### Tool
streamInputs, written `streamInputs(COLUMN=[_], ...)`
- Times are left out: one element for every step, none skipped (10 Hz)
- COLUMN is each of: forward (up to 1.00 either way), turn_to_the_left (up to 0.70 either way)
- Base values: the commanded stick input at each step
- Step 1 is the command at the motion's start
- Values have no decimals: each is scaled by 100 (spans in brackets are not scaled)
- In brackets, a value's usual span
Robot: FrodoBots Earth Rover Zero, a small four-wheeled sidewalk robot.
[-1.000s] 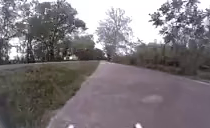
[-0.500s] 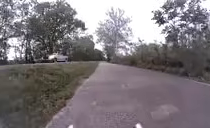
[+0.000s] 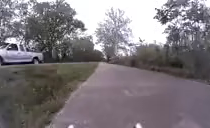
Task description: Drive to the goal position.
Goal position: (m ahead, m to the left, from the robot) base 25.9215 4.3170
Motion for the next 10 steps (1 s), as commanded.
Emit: streamInputs(forward=[100, 100, 100, 100, 100, 100, 100, 100, 100, 100], turn_to_the_left=[0, 0, 0, 0, 0, 0, 0, 0, 0, 0])
